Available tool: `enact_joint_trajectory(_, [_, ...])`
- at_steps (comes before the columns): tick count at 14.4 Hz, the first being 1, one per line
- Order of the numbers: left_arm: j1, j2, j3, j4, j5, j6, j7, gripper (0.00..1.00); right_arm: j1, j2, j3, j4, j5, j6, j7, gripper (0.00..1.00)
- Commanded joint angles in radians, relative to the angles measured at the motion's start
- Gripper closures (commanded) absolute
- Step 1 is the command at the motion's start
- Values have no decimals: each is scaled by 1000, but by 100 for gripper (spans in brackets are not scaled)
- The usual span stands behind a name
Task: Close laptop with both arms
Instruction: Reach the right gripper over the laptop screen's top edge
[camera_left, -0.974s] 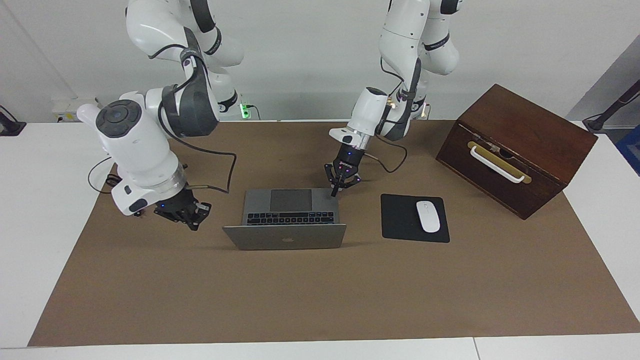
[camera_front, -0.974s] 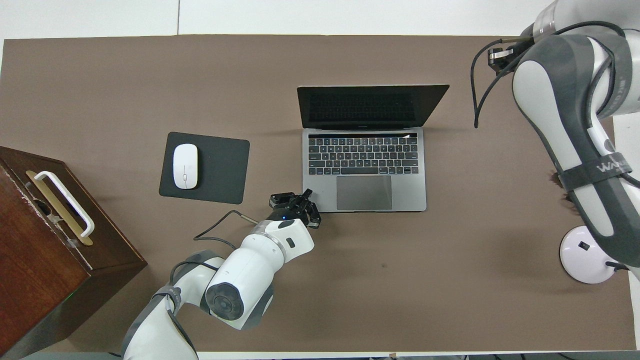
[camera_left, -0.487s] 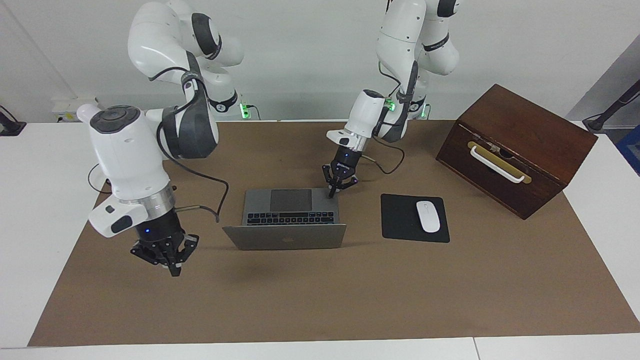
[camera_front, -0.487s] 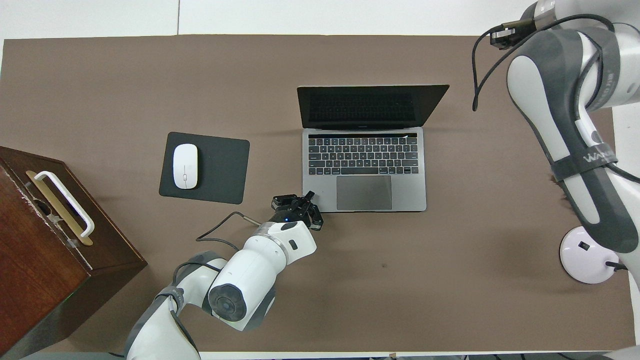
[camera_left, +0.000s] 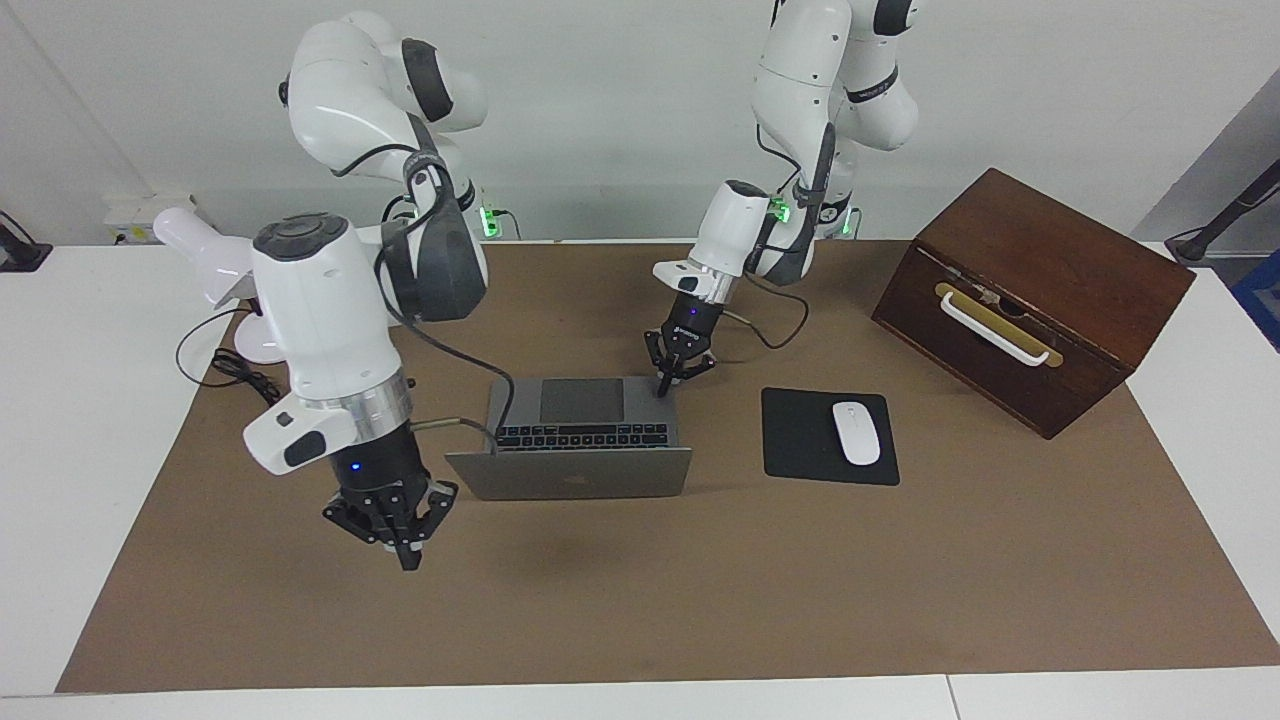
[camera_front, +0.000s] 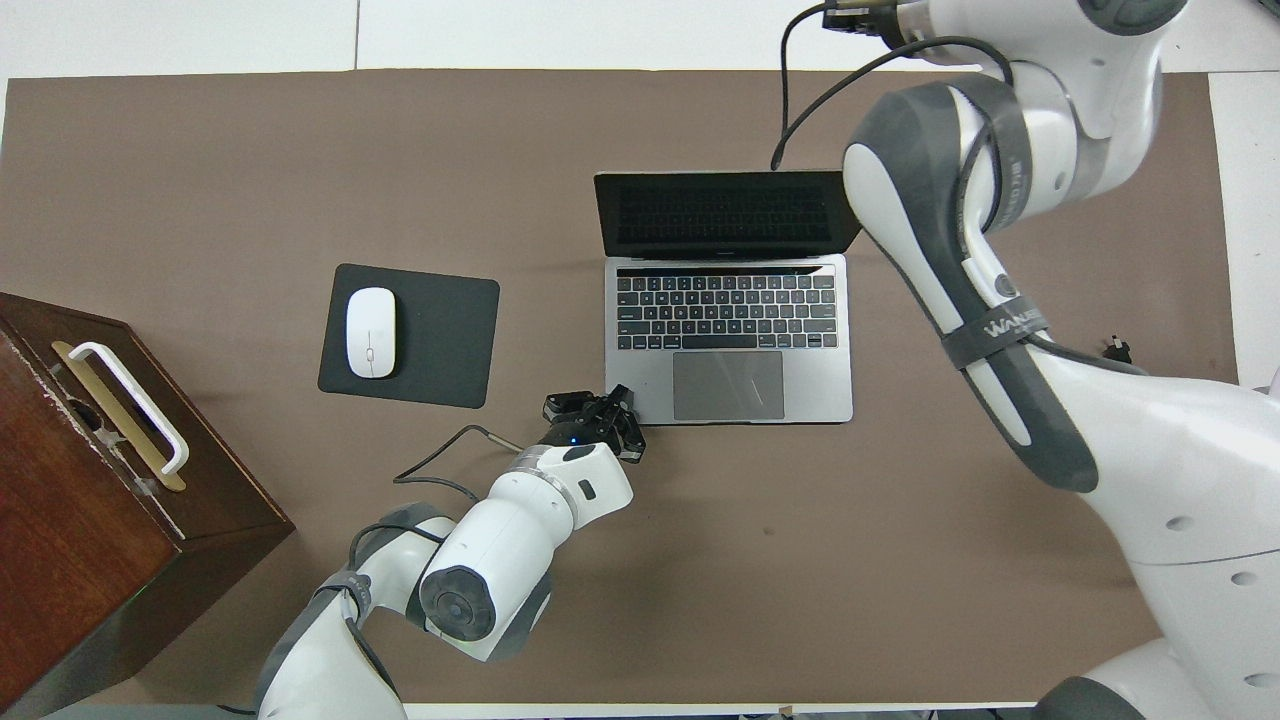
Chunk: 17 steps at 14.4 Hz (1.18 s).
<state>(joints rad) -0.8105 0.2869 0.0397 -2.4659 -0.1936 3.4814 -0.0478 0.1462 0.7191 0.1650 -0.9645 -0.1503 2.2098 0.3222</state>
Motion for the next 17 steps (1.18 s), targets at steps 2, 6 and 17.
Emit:
enact_joint_trajectory(2, [-29,15,14,-27,-12,15,11,100,55,65,4,39,-20,114,89,100])
enact_joint_trajectory(6, [-26,21,14,-28,-10,13,32,100,62,74,5,38,-20,146,97,100])
enact_joint_trajectory(17, [-29,40,13,-16,-10,16,32,100,98,80,15,16,60,103,98,100])
